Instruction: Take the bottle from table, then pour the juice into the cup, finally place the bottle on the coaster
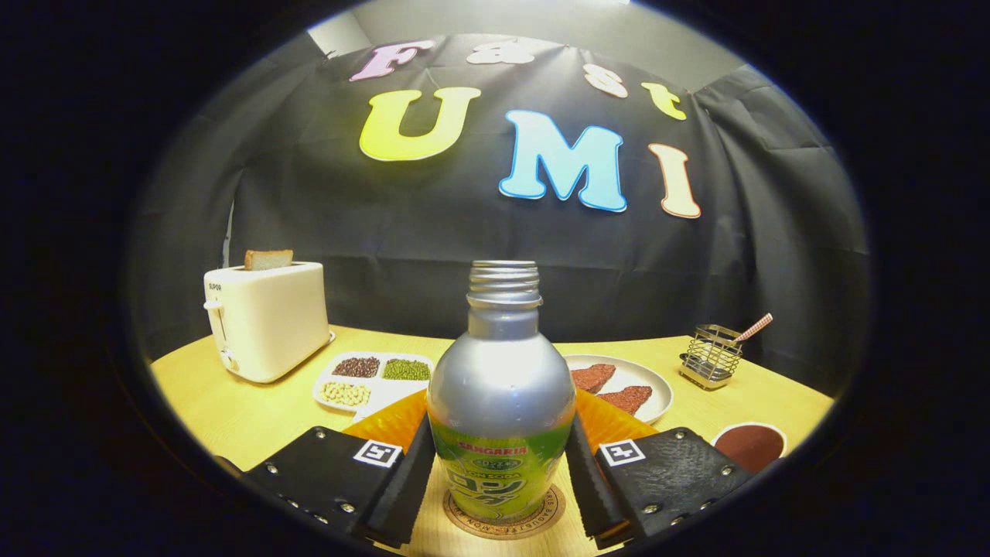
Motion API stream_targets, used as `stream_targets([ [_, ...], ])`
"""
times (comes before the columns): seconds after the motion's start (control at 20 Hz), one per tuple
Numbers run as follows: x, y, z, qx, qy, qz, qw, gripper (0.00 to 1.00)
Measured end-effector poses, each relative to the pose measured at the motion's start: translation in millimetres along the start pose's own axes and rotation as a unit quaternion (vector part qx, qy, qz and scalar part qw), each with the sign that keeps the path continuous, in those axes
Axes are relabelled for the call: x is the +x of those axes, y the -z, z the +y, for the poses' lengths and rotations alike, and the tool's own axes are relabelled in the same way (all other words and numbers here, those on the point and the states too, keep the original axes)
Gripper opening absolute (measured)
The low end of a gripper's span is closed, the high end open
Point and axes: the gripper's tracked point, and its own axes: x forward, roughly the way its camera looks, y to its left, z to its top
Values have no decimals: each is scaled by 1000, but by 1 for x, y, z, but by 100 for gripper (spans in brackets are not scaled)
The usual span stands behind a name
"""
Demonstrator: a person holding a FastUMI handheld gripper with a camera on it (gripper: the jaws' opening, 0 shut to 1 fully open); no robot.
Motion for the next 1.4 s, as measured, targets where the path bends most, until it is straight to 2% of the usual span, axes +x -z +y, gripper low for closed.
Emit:
stream_targets([
  [0.15, 0, 1, -4, 21, 1, -7, 1000, 78],
  [0.25, -2, -3, 5, 24, -20, -9, 999, 82],
  [0.35, -8, -15, 6, 19, -26, -19, 999, 98],
  [0.45, -16, -34, 2, 6, -23, -33, 999, 98],
  [0.65, -45, -94, -4, 2, -41, -52, 998, 97],
  [1.0, -105, -233, -35, 6, -12, -101, 995, 97],
  [1.15, -127, -284, -35, 11, -31, -125, 992, 97],
  [1.4, -155, -333, -44, -7, -37, -139, 990, 97],
])
